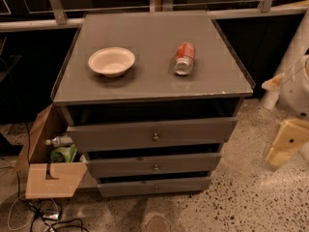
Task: Open bottom drawer
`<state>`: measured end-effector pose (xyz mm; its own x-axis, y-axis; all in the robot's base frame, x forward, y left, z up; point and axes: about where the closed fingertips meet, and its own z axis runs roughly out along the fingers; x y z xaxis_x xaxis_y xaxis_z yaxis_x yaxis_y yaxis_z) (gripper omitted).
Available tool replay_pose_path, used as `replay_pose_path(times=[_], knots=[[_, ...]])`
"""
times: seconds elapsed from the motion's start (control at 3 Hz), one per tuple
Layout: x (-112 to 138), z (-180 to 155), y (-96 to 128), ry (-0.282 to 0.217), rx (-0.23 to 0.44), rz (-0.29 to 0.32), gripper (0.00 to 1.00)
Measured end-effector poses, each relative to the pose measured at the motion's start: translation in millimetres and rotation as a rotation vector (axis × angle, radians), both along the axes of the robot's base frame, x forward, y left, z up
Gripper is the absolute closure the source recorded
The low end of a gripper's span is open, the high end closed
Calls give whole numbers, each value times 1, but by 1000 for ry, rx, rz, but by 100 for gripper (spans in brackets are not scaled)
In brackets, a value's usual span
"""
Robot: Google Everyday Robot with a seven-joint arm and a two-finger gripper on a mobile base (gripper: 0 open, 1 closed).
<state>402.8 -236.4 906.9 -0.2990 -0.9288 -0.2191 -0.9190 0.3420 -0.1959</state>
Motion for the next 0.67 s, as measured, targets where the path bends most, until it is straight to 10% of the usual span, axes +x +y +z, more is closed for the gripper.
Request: replay_pose_path(times=[0.67], knots=[[-18, -50, 0, 75, 53, -18, 0]])
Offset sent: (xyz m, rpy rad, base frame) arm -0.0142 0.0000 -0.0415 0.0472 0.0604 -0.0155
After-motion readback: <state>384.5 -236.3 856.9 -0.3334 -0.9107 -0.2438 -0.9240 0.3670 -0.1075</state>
